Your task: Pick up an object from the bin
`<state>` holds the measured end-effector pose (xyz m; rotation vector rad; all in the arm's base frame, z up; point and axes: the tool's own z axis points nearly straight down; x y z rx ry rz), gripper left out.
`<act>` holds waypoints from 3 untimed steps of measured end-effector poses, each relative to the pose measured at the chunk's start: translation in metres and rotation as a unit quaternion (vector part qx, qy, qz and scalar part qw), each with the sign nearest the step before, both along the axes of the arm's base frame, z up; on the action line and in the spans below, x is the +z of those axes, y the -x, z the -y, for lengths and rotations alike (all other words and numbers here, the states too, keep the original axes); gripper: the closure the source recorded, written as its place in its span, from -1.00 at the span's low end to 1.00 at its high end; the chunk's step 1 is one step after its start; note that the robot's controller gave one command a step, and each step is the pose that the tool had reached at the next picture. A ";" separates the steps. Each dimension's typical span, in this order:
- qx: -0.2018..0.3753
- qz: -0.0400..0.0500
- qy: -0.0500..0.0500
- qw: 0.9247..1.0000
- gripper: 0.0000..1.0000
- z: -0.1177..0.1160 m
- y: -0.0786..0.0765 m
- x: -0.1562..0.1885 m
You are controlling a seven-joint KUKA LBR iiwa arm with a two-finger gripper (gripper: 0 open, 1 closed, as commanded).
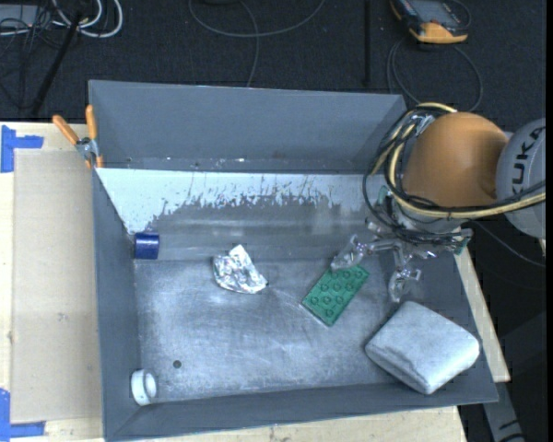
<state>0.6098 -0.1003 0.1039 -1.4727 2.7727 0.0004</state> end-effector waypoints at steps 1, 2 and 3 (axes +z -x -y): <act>0.140 0.008 -0.004 0.990 -1.00 -0.001 -0.013 -0.026; 0.283 0.008 0.004 0.959 -1.00 -0.026 -0.014 -0.027; 0.282 0.009 -0.001 0.959 1.00 -0.031 -0.014 -0.025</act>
Offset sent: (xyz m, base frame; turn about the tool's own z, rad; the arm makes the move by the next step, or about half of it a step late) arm 0.0074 -0.0061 -0.0339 -0.2833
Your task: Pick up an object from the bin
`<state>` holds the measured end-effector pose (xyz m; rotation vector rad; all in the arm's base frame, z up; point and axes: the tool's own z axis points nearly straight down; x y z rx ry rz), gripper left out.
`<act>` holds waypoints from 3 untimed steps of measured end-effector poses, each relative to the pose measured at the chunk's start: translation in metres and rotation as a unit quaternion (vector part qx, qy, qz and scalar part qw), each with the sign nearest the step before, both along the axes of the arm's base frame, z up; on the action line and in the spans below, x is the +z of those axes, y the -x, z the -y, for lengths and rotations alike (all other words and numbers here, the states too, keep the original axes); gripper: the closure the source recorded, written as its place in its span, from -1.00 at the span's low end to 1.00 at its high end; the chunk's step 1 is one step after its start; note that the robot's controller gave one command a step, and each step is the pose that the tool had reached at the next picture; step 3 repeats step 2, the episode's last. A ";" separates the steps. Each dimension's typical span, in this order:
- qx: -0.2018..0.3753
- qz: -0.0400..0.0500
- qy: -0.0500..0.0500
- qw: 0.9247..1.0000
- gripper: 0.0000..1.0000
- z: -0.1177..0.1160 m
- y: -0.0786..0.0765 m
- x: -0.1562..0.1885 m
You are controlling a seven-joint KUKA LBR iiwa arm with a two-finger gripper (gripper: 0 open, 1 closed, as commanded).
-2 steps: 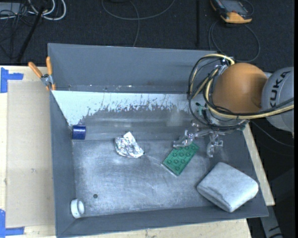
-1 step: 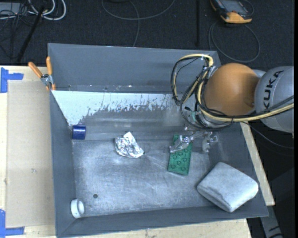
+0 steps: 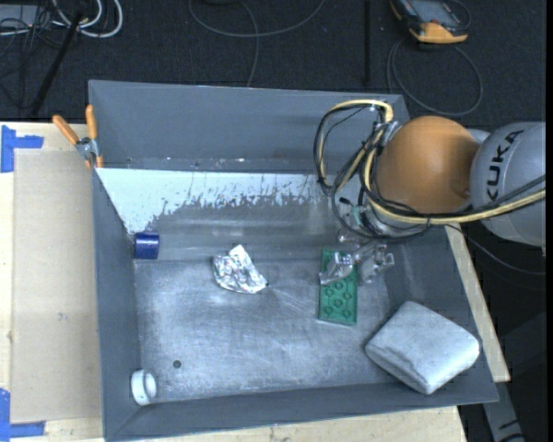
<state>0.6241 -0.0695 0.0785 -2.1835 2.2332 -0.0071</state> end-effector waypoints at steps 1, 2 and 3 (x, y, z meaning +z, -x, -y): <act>-0.003 -0.005 0.004 1.000 1.00 -0.001 -0.002 0.075; -0.006 -0.006 0.004 1.000 1.00 -0.003 -0.003 0.119; -0.006 -0.006 0.004 1.000 1.00 -0.003 -0.003 0.119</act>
Offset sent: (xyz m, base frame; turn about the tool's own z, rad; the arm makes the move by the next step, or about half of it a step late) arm -0.0001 -0.0001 0.0707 0.0001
